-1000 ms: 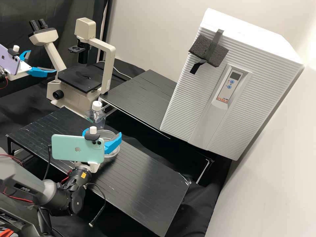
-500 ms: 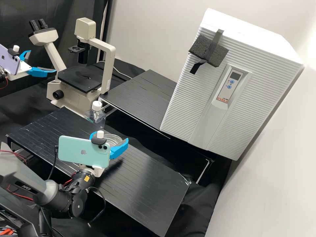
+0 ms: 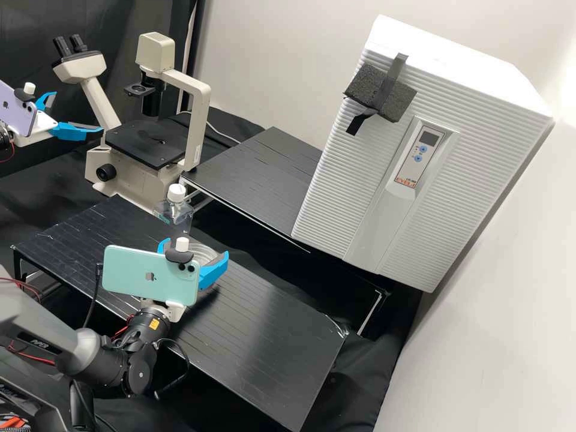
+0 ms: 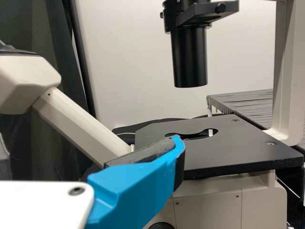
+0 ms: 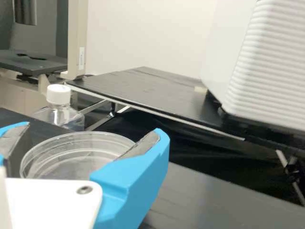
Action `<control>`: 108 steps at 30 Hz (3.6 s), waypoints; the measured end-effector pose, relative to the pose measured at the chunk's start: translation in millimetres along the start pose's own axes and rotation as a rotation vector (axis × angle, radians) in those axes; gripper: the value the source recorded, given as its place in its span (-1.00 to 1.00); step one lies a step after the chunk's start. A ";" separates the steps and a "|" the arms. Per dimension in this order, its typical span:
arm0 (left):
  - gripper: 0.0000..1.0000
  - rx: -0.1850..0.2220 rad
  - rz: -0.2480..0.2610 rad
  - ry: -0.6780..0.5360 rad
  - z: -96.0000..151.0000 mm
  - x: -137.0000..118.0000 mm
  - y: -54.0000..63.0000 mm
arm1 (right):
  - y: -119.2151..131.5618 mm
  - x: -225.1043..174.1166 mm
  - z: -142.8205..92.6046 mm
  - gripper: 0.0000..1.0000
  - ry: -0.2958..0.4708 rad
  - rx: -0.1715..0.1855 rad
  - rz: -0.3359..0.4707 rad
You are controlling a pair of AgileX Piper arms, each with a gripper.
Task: Close the petri dish lid.
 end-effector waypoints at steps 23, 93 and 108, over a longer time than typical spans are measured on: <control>1.00 0.000 0.000 0.000 0.0 0.0 0.0 | -1.0 0.3 2.5 1.00 -0.008 0.020 -0.011; 1.00 0.000 0.000 0.000 0.0 0.0 0.0 | -0.2 28.6 7.3 1.00 -0.404 -0.114 0.377; 1.00 0.000 0.000 0.000 0.0 0.0 0.0 | 31.3 -6.3 -11.5 1.00 -0.158 0.208 0.489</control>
